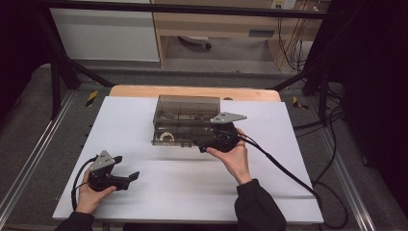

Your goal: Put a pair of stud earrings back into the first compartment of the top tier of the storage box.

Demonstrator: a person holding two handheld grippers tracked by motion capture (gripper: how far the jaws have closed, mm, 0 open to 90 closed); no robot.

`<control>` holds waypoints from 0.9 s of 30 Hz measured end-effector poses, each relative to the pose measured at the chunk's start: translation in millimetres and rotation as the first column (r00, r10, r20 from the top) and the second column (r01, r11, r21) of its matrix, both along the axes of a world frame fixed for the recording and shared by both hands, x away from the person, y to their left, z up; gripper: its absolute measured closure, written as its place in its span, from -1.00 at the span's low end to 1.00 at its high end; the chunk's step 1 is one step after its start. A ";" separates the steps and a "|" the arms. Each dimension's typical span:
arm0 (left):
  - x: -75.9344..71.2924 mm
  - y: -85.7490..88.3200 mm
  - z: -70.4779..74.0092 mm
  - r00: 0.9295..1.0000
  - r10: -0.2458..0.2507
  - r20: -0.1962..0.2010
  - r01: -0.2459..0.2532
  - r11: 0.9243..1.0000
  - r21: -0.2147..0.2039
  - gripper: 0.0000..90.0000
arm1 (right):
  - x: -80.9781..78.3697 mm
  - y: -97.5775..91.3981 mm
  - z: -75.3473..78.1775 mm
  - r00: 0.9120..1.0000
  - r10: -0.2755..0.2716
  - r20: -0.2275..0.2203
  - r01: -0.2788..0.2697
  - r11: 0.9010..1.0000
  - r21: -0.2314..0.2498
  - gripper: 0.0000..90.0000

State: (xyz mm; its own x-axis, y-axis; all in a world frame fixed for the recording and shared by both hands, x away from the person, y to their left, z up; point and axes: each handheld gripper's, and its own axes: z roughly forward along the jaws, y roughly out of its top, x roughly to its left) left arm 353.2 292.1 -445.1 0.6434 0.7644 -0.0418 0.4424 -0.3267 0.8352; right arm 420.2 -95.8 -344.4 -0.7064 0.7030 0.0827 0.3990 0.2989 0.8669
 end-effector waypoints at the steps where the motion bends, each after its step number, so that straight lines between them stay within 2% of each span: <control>1: 0.0 0.1 0.1 1.000 0.000 0.001 0.000 1.000 -0.001 -0.86 | -1.3 -3.3 -0.7 1.000 -0.006 -0.003 0.006 1.000 0.004 -0.77; 5: 0.0 0.1 0.0 1.000 0.001 0.000 -0.001 1.000 0.000 -0.86 | -7.9 -21.5 -5.6 1.000 -0.022 -0.002 0.022 1.000 0.011 -0.87; 11: -0.1 -0.2 -0.1 1.000 0.001 0.000 -0.001 1.000 0.001 -0.86 | -15.1 -46.0 -18.7 0.999 -0.039 -0.003 0.039 0.999 0.001 -0.90; 15: 0.0 -0.4 -0.2 1.000 0.000 -0.001 0.000 1.000 0.001 -0.86 | -22.0 -66.3 -30.8 0.999 -0.049 -0.019 0.049 0.999 0.005 -0.92; 20: 0.2 -1.1 -0.6 1.000 -0.001 -0.002 0.001 1.000 0.003 -0.86 | -30.0 -88.9 -46.2 0.998 -0.058 -0.032 0.057 0.998 -0.015 -0.95; 27: 0.2 -1.4 -0.7 1.000 -0.004 -0.003 0.004 1.000 0.009 -0.86 | -40.4 -116.0 -66.5 0.995 -0.074 -0.062 0.074 0.997 0.000 -0.97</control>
State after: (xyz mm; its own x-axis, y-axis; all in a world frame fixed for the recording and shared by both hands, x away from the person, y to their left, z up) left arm 353.4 290.7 -445.8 0.6460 0.7625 -0.0365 0.4434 -0.3359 0.8310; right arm 379.8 -211.8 -410.9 -0.6460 0.7528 0.1264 0.4726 0.2644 0.8407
